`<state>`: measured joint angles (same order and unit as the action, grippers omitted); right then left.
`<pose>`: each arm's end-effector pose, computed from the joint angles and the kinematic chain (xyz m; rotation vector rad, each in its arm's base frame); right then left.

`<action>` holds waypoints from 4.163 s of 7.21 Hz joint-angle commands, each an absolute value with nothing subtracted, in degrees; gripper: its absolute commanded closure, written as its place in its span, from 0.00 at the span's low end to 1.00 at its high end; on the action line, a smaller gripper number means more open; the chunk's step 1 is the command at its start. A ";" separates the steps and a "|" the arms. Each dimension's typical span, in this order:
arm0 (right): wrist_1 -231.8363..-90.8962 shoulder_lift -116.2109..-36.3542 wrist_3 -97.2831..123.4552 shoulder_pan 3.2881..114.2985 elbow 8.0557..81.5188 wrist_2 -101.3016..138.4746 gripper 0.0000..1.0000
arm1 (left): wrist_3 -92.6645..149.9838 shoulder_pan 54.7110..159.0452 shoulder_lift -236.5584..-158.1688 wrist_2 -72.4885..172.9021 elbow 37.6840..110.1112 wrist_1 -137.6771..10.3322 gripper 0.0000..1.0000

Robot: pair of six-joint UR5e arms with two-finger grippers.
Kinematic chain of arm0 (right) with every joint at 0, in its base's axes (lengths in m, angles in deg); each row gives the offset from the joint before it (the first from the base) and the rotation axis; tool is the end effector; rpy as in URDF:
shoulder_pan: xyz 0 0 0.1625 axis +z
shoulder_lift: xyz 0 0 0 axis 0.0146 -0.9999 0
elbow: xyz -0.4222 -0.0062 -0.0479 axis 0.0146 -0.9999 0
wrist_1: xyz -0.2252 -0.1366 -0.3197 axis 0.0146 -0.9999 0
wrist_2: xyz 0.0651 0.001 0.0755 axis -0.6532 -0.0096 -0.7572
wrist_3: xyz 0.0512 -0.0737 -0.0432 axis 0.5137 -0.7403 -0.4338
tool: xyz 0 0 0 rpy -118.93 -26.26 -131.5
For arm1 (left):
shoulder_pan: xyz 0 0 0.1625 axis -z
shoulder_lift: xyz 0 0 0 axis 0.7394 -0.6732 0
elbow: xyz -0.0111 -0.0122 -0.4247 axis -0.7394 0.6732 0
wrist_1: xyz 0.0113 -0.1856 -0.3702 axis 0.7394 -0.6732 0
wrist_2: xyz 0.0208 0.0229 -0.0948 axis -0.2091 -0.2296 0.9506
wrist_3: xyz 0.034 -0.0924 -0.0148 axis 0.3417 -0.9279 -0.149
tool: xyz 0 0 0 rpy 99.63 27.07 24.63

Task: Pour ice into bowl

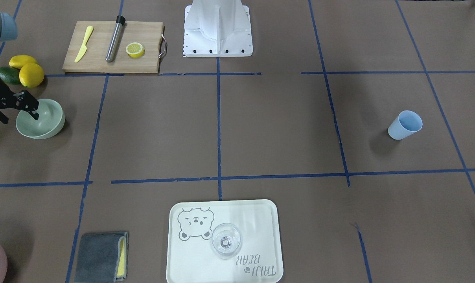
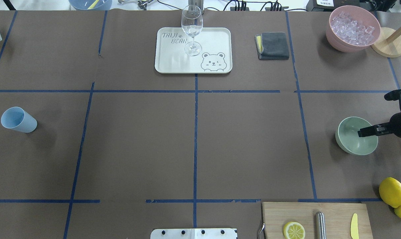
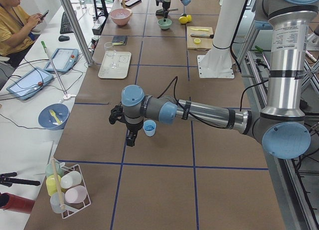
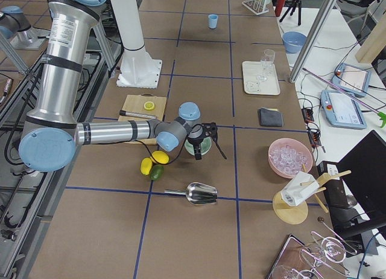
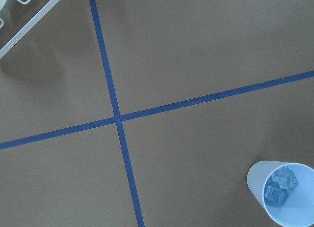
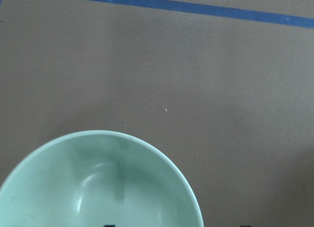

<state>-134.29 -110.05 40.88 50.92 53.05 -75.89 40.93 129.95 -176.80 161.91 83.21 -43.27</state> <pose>-0.1946 -0.3878 0.6003 0.1827 -0.7747 -0.0589 0.0021 -0.4993 0.5679 0.1849 0.7704 0.1870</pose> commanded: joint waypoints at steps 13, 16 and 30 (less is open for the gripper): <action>-163.63 -54.55 98.03 29.16 45.91 -62.39 1.00 | 40.84 129.07 -177.07 164.46 86.38 -47.92 0.00; -163.55 -47.71 99.51 23.78 36.73 -58.60 1.00 | 40.84 128.98 -177.07 164.46 86.29 -48.82 0.00; -161.26 -62.20 96.96 37.31 52.78 -65.35 0.00 | -12.01 100.48 -153.26 124.57 85.41 -114.63 0.00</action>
